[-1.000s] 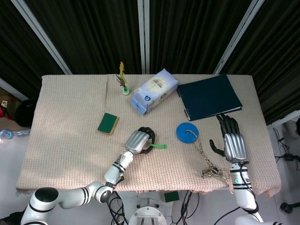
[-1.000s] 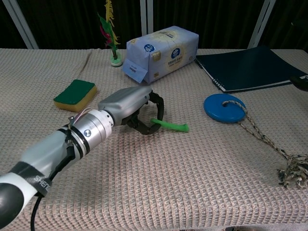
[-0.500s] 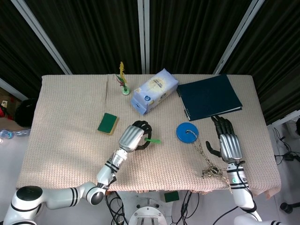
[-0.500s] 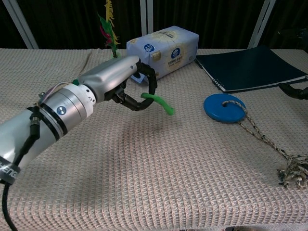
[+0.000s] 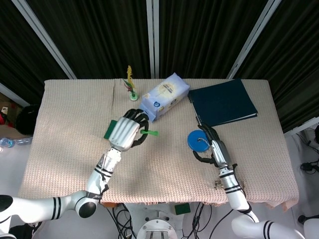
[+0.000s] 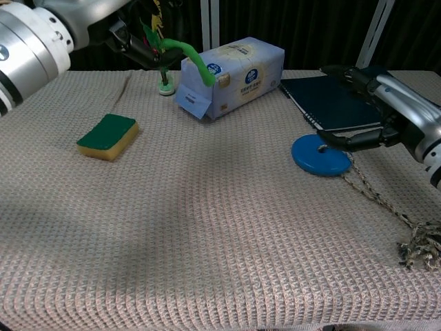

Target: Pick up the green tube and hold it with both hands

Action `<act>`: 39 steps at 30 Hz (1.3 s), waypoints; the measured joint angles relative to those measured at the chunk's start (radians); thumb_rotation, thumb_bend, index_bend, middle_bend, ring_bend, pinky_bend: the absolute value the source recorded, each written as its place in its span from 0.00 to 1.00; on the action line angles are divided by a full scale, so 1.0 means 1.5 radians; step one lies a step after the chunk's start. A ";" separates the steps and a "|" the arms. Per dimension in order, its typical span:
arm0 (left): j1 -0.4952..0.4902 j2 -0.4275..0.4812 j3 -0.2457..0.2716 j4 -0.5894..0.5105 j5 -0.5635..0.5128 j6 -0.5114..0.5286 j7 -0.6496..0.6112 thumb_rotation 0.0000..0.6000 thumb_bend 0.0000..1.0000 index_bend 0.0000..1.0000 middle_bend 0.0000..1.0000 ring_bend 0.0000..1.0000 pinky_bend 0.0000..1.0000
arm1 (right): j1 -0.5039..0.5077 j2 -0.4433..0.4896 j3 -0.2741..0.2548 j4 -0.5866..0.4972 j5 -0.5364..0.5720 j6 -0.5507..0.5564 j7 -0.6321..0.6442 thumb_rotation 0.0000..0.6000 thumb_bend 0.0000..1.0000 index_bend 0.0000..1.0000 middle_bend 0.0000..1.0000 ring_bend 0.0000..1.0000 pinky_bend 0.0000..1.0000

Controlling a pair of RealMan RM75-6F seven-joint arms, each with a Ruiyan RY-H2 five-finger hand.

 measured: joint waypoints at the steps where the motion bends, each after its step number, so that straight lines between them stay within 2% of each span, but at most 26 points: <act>1: 0.000 0.002 -0.003 -0.005 0.001 0.007 0.002 1.00 0.39 0.59 0.36 0.22 0.24 | 0.010 -0.025 0.006 0.028 -0.007 0.003 0.029 1.00 0.26 0.12 0.00 0.00 0.00; 7: -0.005 0.006 -0.009 -0.022 0.004 0.029 0.031 1.00 0.39 0.59 0.36 0.22 0.24 | 0.062 -0.127 0.028 0.156 -0.029 0.005 0.189 1.00 0.19 0.12 0.01 0.00 0.00; 11: -0.009 0.006 -0.004 -0.026 0.001 0.034 0.051 1.00 0.39 0.59 0.36 0.22 0.24 | 0.092 -0.156 0.038 0.182 -0.032 -0.016 0.302 1.00 0.19 0.13 0.02 0.00 0.00; 16: -0.013 0.006 0.001 -0.030 -0.008 0.042 0.063 1.00 0.39 0.59 0.36 0.22 0.24 | 0.127 -0.152 0.036 0.176 -0.039 -0.068 0.467 1.00 0.19 0.24 0.03 0.00 0.00; 25: -0.021 0.003 0.008 -0.031 -0.011 0.046 0.070 1.00 0.39 0.59 0.36 0.22 0.24 | 0.192 -0.104 0.004 0.153 -0.083 -0.138 0.741 1.00 0.19 0.29 0.06 0.00 0.00; 29: -0.022 0.002 0.012 -0.033 -0.011 0.049 0.070 1.00 0.39 0.59 0.36 0.22 0.24 | 0.217 -0.095 -0.001 0.158 -0.088 -0.148 0.812 1.00 0.21 0.30 0.07 0.00 0.00; 39: -0.023 0.004 0.019 -0.036 -0.010 0.054 0.065 1.00 0.39 0.59 0.36 0.22 0.24 | 0.234 -0.099 -0.001 0.176 -0.061 -0.161 0.854 1.00 0.24 0.35 0.08 0.00 0.00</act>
